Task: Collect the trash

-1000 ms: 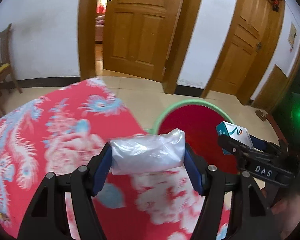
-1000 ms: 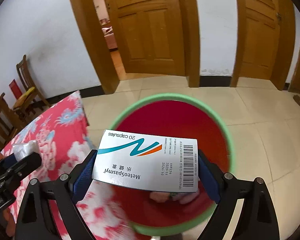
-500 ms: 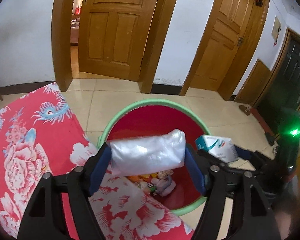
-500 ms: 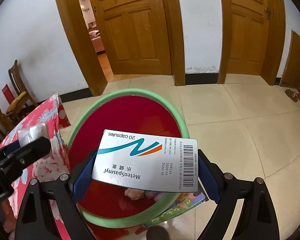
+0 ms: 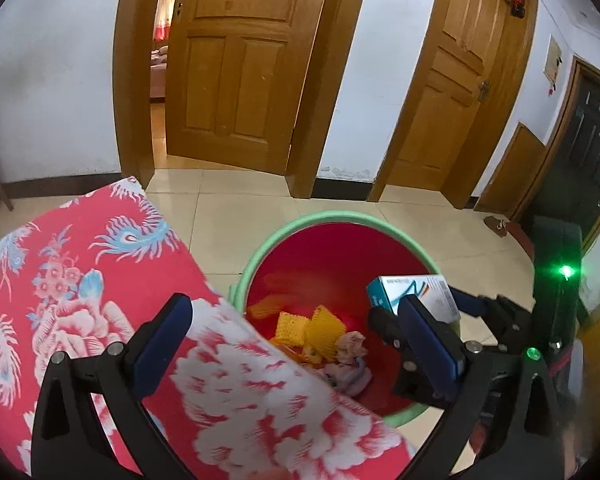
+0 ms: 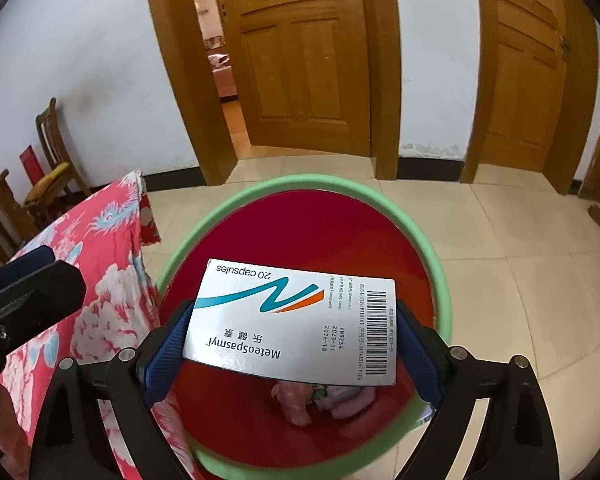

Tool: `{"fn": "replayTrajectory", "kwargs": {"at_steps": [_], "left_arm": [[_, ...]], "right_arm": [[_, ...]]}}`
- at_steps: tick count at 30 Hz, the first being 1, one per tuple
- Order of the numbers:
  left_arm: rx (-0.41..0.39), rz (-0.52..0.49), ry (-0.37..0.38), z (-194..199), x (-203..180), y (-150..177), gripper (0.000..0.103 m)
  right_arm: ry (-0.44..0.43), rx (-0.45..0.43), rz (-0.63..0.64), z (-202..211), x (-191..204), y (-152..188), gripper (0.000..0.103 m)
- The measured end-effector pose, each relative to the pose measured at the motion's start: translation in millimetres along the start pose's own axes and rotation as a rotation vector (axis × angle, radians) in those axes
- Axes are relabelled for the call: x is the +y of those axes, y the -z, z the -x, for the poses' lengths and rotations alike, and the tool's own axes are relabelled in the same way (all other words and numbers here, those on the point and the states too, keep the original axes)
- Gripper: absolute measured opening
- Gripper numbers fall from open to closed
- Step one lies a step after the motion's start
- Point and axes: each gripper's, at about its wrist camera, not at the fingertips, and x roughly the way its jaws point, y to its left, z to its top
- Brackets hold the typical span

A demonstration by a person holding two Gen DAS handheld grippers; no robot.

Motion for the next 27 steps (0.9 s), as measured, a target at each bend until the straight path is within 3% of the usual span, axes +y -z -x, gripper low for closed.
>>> {"fn": "replayTrajectory", "kwargs": {"at_steps": [4,10,20,24,27], "left_arm": [[-0.013,0.004,-0.014,10.6,14.2,3.5,0.101],[-0.056,0.003,-0.027,40.7,33.0,3.6,0.101],[-0.183,-0.015,-0.075,113.4,55.3,25.0,0.101],[-0.225,-0.005,-0.093,139.2,76.5,33.3,0.101],[-0.264,0.009,-0.101,153.8,92.7,39.2,0.101]], "right_arm": [[0.020,0.018,0.028,-7.3,10.8,-3.0,0.103],[0.008,-0.021,-0.010,6.6,23.0,-6.7,0.103],[0.025,-0.099,0.042,61.3,80.0,8.7,0.103],[-0.009,-0.153,0.032,80.4,106.2,20.6,0.103],[-0.002,-0.249,0.007,96.1,124.6,29.4,0.103]]}}
